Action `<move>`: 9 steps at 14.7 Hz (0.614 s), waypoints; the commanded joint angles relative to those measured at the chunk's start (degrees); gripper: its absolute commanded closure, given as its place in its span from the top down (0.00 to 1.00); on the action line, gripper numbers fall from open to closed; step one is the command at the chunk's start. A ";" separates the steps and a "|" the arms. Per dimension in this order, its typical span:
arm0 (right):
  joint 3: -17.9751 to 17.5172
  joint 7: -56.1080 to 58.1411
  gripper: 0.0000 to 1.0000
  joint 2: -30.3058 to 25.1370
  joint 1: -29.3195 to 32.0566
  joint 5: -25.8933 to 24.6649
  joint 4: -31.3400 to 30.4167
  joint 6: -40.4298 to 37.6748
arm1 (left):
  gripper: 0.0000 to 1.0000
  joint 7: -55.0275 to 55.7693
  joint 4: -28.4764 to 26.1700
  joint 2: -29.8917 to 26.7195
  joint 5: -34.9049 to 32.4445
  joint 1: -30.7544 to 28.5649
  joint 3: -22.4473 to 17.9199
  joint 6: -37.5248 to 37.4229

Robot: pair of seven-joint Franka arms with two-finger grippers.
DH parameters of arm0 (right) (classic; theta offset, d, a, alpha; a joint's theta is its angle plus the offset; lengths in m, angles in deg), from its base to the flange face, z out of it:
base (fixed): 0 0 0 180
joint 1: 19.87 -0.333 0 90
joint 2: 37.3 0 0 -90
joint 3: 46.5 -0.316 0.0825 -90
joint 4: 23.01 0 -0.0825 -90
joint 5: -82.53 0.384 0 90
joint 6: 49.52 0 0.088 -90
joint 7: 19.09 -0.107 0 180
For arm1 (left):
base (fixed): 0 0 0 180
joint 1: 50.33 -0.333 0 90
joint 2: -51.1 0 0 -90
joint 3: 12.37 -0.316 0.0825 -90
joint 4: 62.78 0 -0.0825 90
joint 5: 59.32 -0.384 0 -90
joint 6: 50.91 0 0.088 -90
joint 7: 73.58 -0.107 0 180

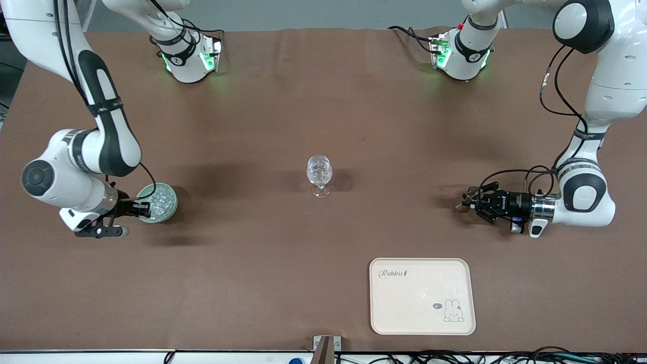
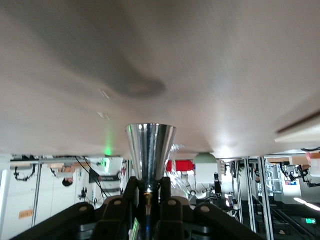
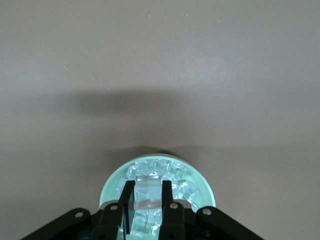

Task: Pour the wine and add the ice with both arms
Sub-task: 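Lift the ice with the right gripper while the left gripper carries the jigger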

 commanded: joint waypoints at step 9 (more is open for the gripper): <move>1.45 -1.54 0.14 -16.99 0.99 -3.37 6.10 -17.87 | 0.01 18.72 -3.87 -10.91 2.83 1.08 15.66 7.41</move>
